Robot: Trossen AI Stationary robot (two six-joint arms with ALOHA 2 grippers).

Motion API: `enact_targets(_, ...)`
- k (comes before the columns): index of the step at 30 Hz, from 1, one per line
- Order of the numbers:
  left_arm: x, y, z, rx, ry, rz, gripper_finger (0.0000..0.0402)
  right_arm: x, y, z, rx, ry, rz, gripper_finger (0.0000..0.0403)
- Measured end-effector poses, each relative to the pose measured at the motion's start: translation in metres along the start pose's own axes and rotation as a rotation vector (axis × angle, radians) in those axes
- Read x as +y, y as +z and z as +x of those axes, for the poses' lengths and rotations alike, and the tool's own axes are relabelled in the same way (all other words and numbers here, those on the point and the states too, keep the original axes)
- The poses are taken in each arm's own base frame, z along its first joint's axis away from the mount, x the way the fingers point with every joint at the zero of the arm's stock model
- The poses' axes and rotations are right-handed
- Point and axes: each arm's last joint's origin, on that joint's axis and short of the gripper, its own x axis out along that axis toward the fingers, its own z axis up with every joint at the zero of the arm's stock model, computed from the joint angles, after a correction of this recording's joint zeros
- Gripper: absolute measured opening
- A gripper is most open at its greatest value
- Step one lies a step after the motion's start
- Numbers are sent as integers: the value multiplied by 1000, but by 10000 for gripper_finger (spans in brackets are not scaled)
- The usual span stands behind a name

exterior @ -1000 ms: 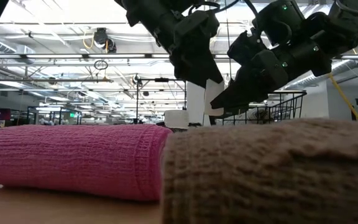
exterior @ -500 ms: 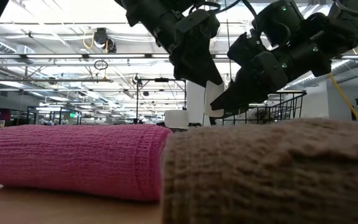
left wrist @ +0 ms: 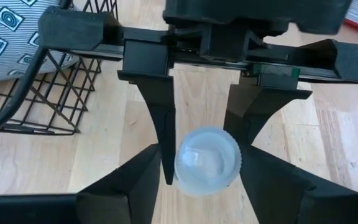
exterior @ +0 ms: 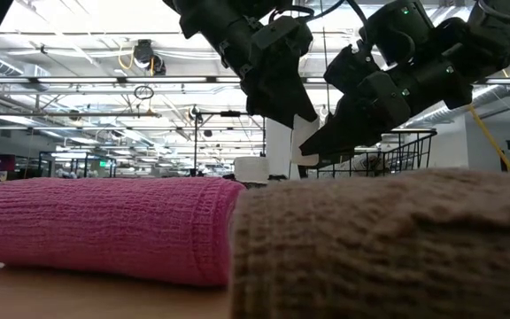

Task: Pick & place medical supplies in basket/bin
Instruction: Put the right white pill bottle into the left black basket

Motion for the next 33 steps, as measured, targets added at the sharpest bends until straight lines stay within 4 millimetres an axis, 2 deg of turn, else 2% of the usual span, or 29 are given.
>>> enact_targets(8, 0, 0, 0, 0, -3, 4, 137, 0, 0, 0, 1, -2, 1, 143)
enact_targets(15, 0, 2, -4, -14, 29, -11, 134, 0, 0, 0, 0, -5, 0, 161)
enact_targets(18, 0, 6, -22, -32, 108, -29, 134, -1, 3, 0, -28, -23, -1, 177)
enact_targets(21, -1, 12, -48, -53, 148, -33, 134, -1, 6, -1, -40, -28, 1, 189)
enact_targets(25, 1, 20, -85, -117, 251, -33, 134, 2, -5, -1, 40, 27, -3, 199)
enact_targets(28, -1, 18, -106, -104, 307, -34, 134, 0, 3, -2, -8, 3, 2, 202)
enact_targets(31, 1, 16, -128, -102, 378, -51, 134, 1, -2, -2, 23, 11, 29, 203)
enact_targets(33, 4, 12, -140, -97, 459, -67, 134, 1, 3, -5, 3, 36, 51, 203)
